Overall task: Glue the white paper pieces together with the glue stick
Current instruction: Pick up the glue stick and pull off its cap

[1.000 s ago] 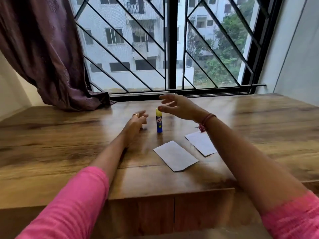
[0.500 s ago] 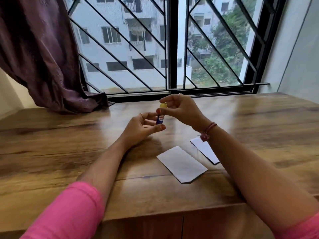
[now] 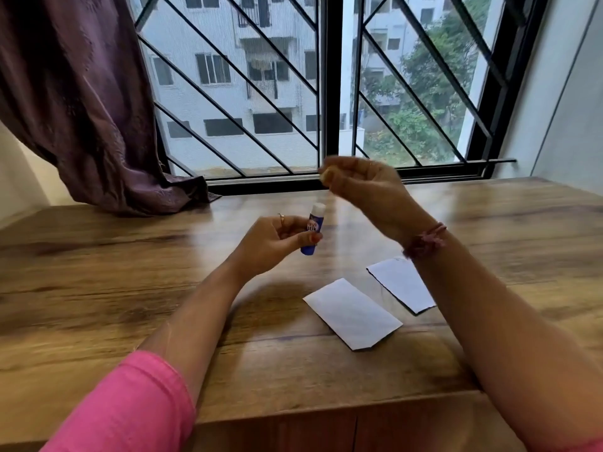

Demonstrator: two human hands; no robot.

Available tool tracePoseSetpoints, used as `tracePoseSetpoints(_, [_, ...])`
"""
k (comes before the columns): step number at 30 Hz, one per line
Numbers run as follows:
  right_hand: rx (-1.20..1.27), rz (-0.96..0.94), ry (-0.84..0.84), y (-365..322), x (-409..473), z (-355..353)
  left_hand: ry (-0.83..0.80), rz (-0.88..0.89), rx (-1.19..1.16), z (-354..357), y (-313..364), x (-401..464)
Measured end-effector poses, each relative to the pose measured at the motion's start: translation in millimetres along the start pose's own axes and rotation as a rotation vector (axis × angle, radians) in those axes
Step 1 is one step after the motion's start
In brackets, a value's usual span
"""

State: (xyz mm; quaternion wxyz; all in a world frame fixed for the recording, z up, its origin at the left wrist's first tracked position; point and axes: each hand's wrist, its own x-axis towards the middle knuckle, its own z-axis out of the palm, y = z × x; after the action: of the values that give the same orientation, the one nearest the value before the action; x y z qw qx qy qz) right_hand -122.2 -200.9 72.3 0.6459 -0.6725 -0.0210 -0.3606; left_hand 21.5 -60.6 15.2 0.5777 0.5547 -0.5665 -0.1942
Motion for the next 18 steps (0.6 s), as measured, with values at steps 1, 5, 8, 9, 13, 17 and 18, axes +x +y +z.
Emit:
tracePoseSetpoints(1, [0.1,-0.013,0.028,-4.4,1.3,-5.7,-0.008,0.003,0.01,1.4,-0.3,-1.2])
tracePoseSetpoints(5, [-0.006,0.029,0.108,-7.3,-0.3,-16.4,0.094,0.015,0.035,1.2,-1.4,0.7])
tracePoseSetpoints(8, [-0.325,0.112,-0.002,-1.1,-5.6,-4.8,0.269,0.001,0.09,-8.3,-8.1,3.7])
tracePoseSetpoints(9, [-0.39,0.133,-0.078,-0.1,-8.1,2.8,0.333,-0.008,0.103,-12.8,-11.3,4.6])
tracePoseSetpoints(13, [-0.567,0.108,-0.271,4.7,-21.5,40.7,0.562,-0.047,0.092,-27.1,-20.9,9.1])
tracePoseSetpoints(17, [-0.711,0.05,-0.357,21.1,-30.2,67.7,0.675,-0.081,0.029,-33.6,-23.9,9.8])
tracePoseSetpoints(18, [-0.721,0.073,-0.381,26.3,-32.3,70.9,0.688,-0.084,0.011,-34.5,-23.5,9.7])
